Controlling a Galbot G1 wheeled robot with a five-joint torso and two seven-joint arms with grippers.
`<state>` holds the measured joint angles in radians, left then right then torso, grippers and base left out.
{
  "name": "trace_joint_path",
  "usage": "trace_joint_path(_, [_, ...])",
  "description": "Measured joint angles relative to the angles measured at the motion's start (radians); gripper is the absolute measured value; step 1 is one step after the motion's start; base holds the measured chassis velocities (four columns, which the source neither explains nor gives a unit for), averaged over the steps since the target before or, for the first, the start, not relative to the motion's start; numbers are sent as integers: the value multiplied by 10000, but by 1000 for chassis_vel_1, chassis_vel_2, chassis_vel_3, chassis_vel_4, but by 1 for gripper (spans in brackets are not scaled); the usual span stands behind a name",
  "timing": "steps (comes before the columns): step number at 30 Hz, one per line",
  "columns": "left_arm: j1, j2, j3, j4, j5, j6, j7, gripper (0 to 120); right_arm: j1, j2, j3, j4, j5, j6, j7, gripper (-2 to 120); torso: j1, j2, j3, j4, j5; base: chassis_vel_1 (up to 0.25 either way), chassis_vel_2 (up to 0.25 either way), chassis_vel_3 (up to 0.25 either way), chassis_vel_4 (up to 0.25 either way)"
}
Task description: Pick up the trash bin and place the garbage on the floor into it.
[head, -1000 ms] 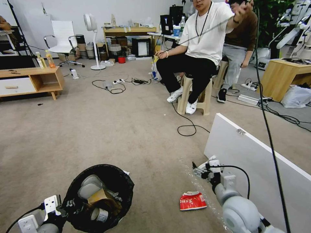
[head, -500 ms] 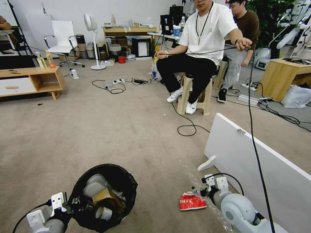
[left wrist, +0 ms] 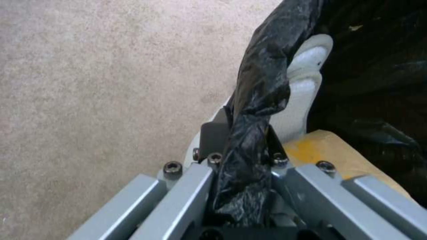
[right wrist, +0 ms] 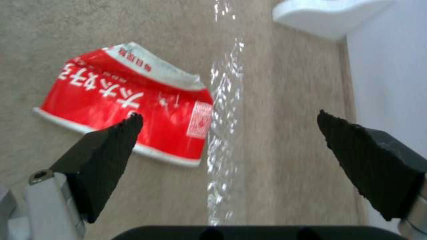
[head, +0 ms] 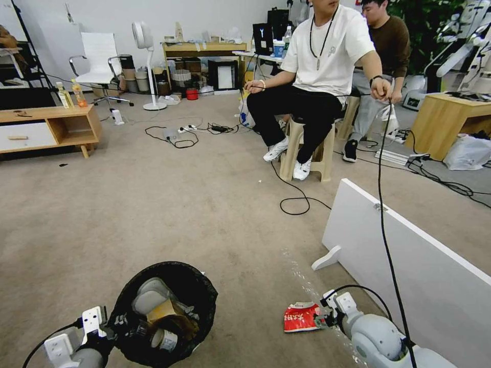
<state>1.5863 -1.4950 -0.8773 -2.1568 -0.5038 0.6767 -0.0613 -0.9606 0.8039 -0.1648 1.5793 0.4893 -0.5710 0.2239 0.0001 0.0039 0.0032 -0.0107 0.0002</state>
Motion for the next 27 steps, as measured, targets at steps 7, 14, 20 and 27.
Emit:
trace_joint_path(7, [-33, -42, -32, 66, 15, -19, 9, 2, 716, 188, -1025, -892, -1182, 1167, -390, 100, 0, 0, -1, -1, -2, 0, 0, 0, 0])
trace_joint_path(14, [-66, -84, -67, 119, 34, -32, 12, 2, 1569, 479, -2006, -1384, -1539, 1671, -491, 100, 0, 0, 0, -1, -3, 0, 0, 0, 0])
trace_joint_path(20, [-122, -90, -132, 176, 13, -35, 16, 2, 2125, 761, -2706, -1865, -1633, 1945, -563, 100, 0, 0, 0, 1, -3, 0, 0, 0, 0])
trace_joint_path(27, [-205, -87, -142, 265, -20, -35, 16, 2, 2210, 887, -3049, -2340, -1844, 2289, -687, 100, 0, 0, 0, -2, -2, 0, 0, 0, 0])
